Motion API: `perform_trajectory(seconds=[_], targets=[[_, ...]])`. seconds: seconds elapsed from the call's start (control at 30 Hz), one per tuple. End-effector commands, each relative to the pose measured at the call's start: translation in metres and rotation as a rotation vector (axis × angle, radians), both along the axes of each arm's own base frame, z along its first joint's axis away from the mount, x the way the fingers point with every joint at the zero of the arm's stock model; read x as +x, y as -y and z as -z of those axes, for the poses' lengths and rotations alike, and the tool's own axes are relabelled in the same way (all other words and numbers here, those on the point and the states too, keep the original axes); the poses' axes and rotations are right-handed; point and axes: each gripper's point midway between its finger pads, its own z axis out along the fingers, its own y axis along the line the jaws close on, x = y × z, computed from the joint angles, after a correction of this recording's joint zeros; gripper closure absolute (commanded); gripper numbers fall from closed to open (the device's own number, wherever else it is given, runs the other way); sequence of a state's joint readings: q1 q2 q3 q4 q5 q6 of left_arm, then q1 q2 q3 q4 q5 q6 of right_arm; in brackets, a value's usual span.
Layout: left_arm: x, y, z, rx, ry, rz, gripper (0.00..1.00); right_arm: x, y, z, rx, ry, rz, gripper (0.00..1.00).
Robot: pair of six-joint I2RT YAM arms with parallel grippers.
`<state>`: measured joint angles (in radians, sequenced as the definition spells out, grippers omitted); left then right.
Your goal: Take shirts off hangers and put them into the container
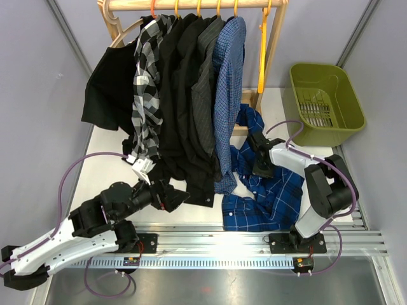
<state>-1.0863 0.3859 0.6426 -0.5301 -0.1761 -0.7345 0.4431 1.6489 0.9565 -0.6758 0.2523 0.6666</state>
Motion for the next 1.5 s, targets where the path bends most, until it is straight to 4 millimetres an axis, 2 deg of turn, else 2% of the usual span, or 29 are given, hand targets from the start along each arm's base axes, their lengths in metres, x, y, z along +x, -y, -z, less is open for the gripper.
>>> perform_trajectory(seconds=[0.0,0.03,0.13,0.2,0.3,0.33,0.4,0.43,0.5,0.53,0.57,0.67,0.7,0.73,0.77,0.8,0.83,0.87,0.9,0.93,0.97,1.0,1.07,1.1,1.17,1.2,1.27,1.33,1.47], targets=[[-0.001,0.001,-0.005,-0.03,0.007,0.004,0.01,0.006,0.02,-0.019,-0.095,0.079,0.07,1.0],[-0.002,0.001,-0.006,-0.031,0.007,0.007,0.01,0.01,0.025,-0.032,-0.113,0.113,0.086,1.0],[-0.003,0.0,-0.007,-0.033,0.007,0.008,0.01,0.015,0.058,-0.094,-0.21,0.263,0.173,1.0],[-0.003,-0.001,-0.009,-0.032,0.009,0.008,0.01,0.019,0.088,-0.151,-0.257,0.406,0.255,1.0],[-0.003,0.0,-0.009,-0.033,0.009,0.013,0.01,0.02,0.118,-0.21,-0.274,0.553,0.297,1.0],[-0.003,0.002,-0.009,-0.032,0.01,0.018,0.01,0.023,0.136,-0.234,-0.278,0.605,0.355,1.0],[-0.003,0.005,-0.012,-0.038,0.014,0.025,0.01,0.027,0.151,-0.264,-0.288,0.658,0.382,1.0],[-0.003,0.007,-0.013,-0.039,0.017,0.03,0.01,0.027,0.167,-0.273,-0.302,0.669,0.429,1.0],[-0.003,0.009,-0.017,-0.041,0.02,0.04,0.01,0.034,0.179,-0.284,-0.317,0.683,0.456,1.0],[-0.003,0.01,-0.019,-0.042,0.023,0.042,0.01,0.038,0.186,-0.302,-0.309,0.726,0.497,1.0],[-0.002,0.012,-0.019,-0.033,0.023,0.046,0.01,0.042,0.196,-0.307,-0.295,0.74,0.536,1.0],[-0.002,0.014,-0.028,-0.031,0.032,0.056,0.01,0.066,0.192,-0.351,-0.211,0.887,0.547,1.0],[-0.003,0.015,-0.029,-0.027,0.032,0.06,0.01,0.073,0.201,-0.369,-0.206,0.944,0.57,1.0],[-0.003,0.015,-0.035,-0.031,0.036,0.064,0.01,0.078,0.202,-0.402,-0.19,1.025,0.576,1.0],[-0.004,0.016,-0.036,-0.031,0.034,0.071,0.01,0.095,0.203,-0.407,-0.207,1.025,0.554,1.0],[-0.004,0.015,-0.039,-0.033,0.036,0.07,0.01,0.098,0.204,-0.448,-0.191,1.113,0.548,1.0],[-0.004,0.015,-0.039,-0.034,0.036,0.071,0.01,0.104,0.206,-0.464,-0.187,1.144,0.555,1.0],[-0.005,0.014,-0.044,-0.038,0.037,0.071,0.01,0.127,0.205,-0.462,-0.196,1.123,0.521,1.0],[-0.006,0.013,-0.045,-0.041,0.036,0.069,0.01,0.124,0.207,-0.505,-0.177,1.229,0.527,1.0],[-0.007,0.011,-0.046,-0.046,0.035,0.07,0.01,0.132,0.207,-0.516,-0.174,1.253,0.504,1.0],[-0.007,0.009,-0.049,-0.051,0.037,0.063,0.01,0.15,0.207,-0.517,-0.173,1.264,0.492,1.0],[-0.007,0.008,-0.049,-0.053,0.036,0.061,0.01,0.148,0.207,-0.551,-0.143,1.371,0.49,1.0],[-0.008,0.003,-0.052,-0.062,0.037,0.049,0.01,0.166,0.21,-0.564,-0.127,1.431,0.462,1.0],[-0.009,0.002,-0.053,-0.065,0.035,0.05,0.01,0.166,0.211,-0.591,-0.112,1.535,0.459,1.0],[-0.011,-0.002,-0.055,-0.077,0.035,0.047,0.01,0.172,0.214,-0.609,-0.121,1.617,0.439,1.0],[-0.011,-0.003,-0.056,-0.078,0.032,0.046,0.01,0.17,0.216,-0.63,-0.117,1.713,0.446,1.0],[-0.011,-0.005,-0.054,-0.078,0.029,0.038,0.01,0.177,0.221,-0.643,-0.091,1.794,0.445,1.0],[-0.012,-0.005,-0.052,-0.078,0.023,0.04,0.01,0.177,0.216,-0.67,-0.025,1.944,0.402,1.0],[-0.012,-0.004,-0.045,-0.083,0.007,0.037,0.01,0.148,0.216,-0.733,0.061,2.244,0.338,1.0]])
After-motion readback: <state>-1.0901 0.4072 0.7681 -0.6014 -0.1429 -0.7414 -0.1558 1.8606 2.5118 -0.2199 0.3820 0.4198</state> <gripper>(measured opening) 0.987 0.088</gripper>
